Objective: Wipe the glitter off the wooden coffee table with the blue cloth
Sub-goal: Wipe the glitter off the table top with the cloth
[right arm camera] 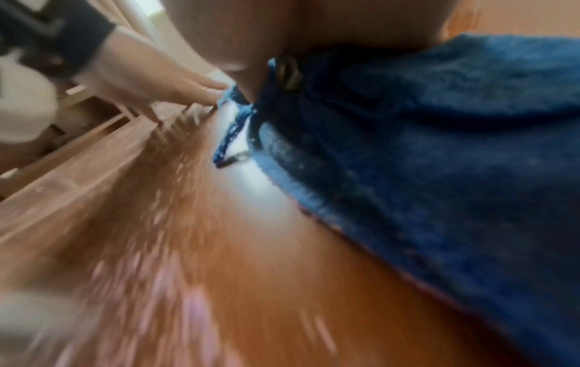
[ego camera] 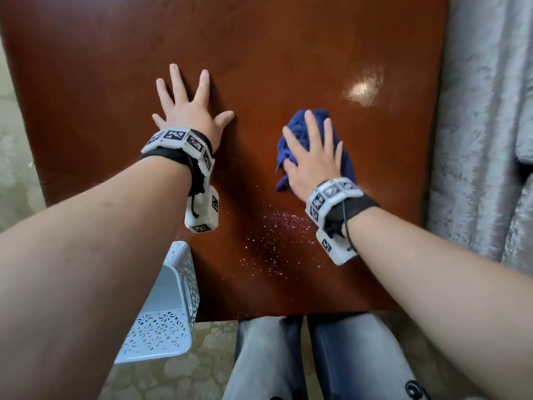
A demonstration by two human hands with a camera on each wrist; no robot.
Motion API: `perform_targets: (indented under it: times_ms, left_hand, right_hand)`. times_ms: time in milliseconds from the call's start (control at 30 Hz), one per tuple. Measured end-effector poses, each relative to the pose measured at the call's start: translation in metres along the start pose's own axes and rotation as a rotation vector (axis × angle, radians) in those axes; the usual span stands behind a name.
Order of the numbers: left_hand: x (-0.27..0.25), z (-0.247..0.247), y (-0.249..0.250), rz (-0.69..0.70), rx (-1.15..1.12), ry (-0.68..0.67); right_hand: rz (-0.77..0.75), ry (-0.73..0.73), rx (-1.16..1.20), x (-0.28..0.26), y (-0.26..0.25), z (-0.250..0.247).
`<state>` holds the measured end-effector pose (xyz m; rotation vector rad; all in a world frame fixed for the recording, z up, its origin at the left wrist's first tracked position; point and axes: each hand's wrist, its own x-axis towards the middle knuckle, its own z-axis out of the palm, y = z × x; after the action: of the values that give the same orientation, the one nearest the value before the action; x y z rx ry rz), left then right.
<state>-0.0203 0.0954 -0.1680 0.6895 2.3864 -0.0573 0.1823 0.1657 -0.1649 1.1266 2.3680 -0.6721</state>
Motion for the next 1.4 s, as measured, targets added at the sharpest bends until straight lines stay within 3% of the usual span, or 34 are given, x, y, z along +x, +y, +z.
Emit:
perform_targets:
  times_ms: [67, 167, 300, 433, 600, 767, 900, 1033, 1200, 1333, 1400]
  left_hand:
    - [0.0, -0.002, -0.01, -0.018, -0.011, 0.002]
    - [0.002, -0.005, -0.027, -0.038, -0.029, 0.021]
    - [0.003, -0.009, -0.052, -0.073, -0.037, 0.037]
    - [0.001, -0.01, -0.062, -0.087, -0.051, 0.025]
    - [-0.002, -0.011, -0.073, -0.095, -0.086, 0.016]
    - [-0.003, -0.012, -0.092, -0.088, -0.094, 0.051]
    - [-0.003, -0.013, -0.102, -0.051, -0.092, 0.071]
    - [-0.003, -0.014, -0.1, -0.062, -0.095, 0.066]
    - [-0.004, -0.015, -0.094, -0.092, -0.119, 0.054]
    - [-0.002, -0.015, -0.081, -0.136, -0.102, 0.052]
    - [-0.002, -0.014, -0.075, -0.148, -0.074, 0.055]
  right_hand:
    - [0.054, 0.034, 0.023, 0.018, -0.015, -0.005]
    - [0.016, 0.078, 0.01, 0.037, -0.051, 0.0]
    - [-0.207, 0.027, -0.093, 0.023, -0.093, 0.023]
    - [-0.365, -0.136, -0.163, -0.013, -0.076, 0.037]
    - [-0.257, -0.151, -0.156, 0.006, -0.041, 0.006]
    - [-0.154, -0.001, -0.086, 0.037, -0.095, 0.009]
    - [-0.312, -0.005, -0.16, 0.026, -0.129, 0.033]
    - [-0.504, -0.145, -0.251, -0.027, -0.105, 0.055]
    - [-0.298, -0.125, -0.22, -0.026, -0.038, 0.027]
    - [-0.153, -0.018, -0.109, 0.02, -0.062, 0.005]
    - [-0.155, 0.013, -0.075, 0.021, -0.083, 0.016]
